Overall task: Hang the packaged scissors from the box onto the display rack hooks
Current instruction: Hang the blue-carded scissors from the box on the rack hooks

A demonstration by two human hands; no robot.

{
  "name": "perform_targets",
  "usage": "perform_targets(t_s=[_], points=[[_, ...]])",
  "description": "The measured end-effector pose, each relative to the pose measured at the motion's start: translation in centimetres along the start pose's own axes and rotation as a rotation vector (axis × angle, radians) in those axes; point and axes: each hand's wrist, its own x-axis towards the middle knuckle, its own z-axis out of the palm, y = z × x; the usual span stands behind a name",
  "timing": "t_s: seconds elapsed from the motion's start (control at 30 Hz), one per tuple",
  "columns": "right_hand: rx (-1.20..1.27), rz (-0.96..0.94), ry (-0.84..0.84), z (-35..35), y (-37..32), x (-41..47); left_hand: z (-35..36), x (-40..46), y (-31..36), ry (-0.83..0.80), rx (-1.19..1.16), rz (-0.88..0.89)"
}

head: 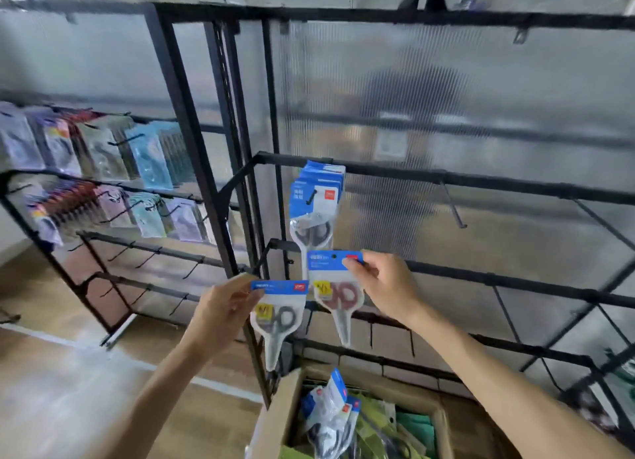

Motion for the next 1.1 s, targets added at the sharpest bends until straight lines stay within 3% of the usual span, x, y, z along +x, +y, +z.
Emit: perform_targets(t_s=[0.17,0.27,0.4,0.77,1.1], points=[[-0.031,-0.087,0.056,-0.1,-5.5,5.1,-4.1,2.2,1.2,0.055,-0.011,0.054],[-0.083,-0.049,0.099,0.4,-6.6,7.4,-5.7,3.0,1.8,0.076,-0.022,0.085],[-0.085,0.056,0.088,1.7,-6.2,9.0,-7.1,3.7,2.4,0.108,0.022,0.154],[0.0,0.119,0.152,2.4,-6.2,8.8,-7.4,5.0,2.7,0.131,0.056,0.207],[-0.226,0.218,0.18,2.1,-5.4,12.1,-6.1,6.3,3.9,0.111,0.029,0.196]])
